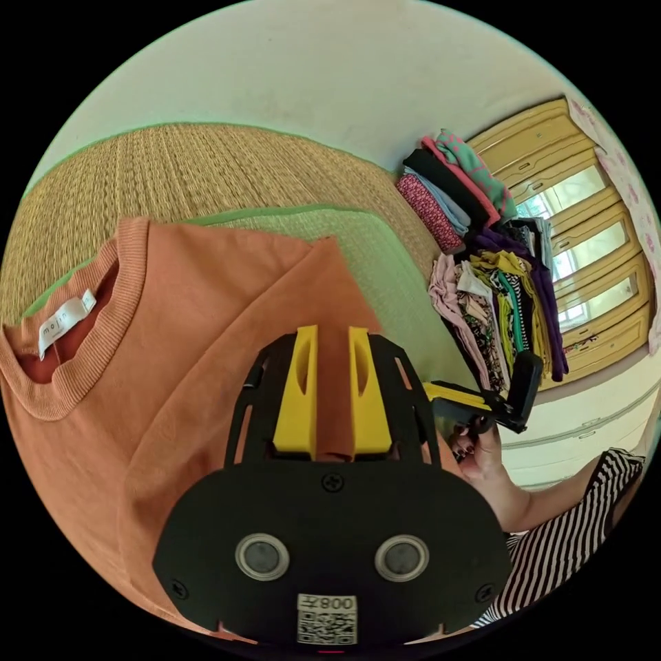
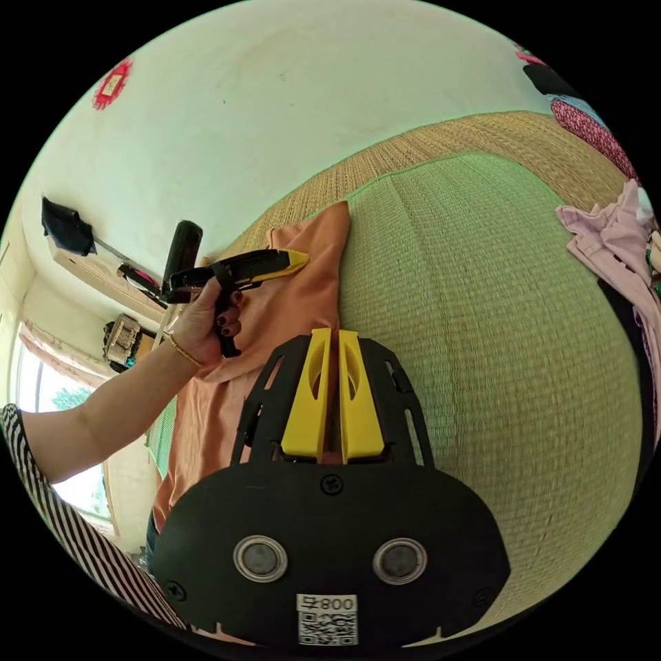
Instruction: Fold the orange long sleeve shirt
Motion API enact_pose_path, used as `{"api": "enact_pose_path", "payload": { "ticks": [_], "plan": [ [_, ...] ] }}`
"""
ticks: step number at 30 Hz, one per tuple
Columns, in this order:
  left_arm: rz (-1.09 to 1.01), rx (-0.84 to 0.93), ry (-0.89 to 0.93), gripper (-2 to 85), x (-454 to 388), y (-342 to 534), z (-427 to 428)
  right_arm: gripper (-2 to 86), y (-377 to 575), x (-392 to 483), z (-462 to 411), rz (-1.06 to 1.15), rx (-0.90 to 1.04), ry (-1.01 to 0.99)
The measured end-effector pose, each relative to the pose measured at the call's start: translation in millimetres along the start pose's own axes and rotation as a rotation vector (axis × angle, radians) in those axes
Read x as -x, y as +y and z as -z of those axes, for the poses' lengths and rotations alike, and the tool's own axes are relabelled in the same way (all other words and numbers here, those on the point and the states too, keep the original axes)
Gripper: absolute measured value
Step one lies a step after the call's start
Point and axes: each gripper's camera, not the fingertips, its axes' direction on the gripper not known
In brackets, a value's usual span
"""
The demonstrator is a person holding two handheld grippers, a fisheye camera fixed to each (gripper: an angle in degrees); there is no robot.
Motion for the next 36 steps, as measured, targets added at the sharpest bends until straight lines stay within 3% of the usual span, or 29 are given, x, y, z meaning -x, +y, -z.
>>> {"api": "enact_pose_path", "payload": {
  "ticks": [9,13,17,24,29,36],
  "plan": [
    [-0.033,0.027,0.009,7.0,-39,-51,-2,1.6,31,-78,-5,-0.118,-0.022,-0.211],
    [-0.077,0.005,0.144,7.3,-65,-51,9,1.6,40,-93,-7,-0.109,-0.017,-0.221],
    [-0.089,0.073,0.007,5.0,-90,-39,-11,1.5,49,-111,-9,-0.137,-0.028,-0.269],
    [-0.147,0.097,-0.044,2.8,-117,-64,-24,1.4,60,-131,-9,-0.17,-0.048,-0.325],
    [-0.129,0.022,0.047,2.4,-118,-64,-3,1.1,68,-123,5,-0.138,-0.087,-0.302],
    [-0.102,0.002,0.029,1.5,-107,-88,-14,0.1,61,-89,47,-0.058,-0.191,-0.202]
  ]
}}
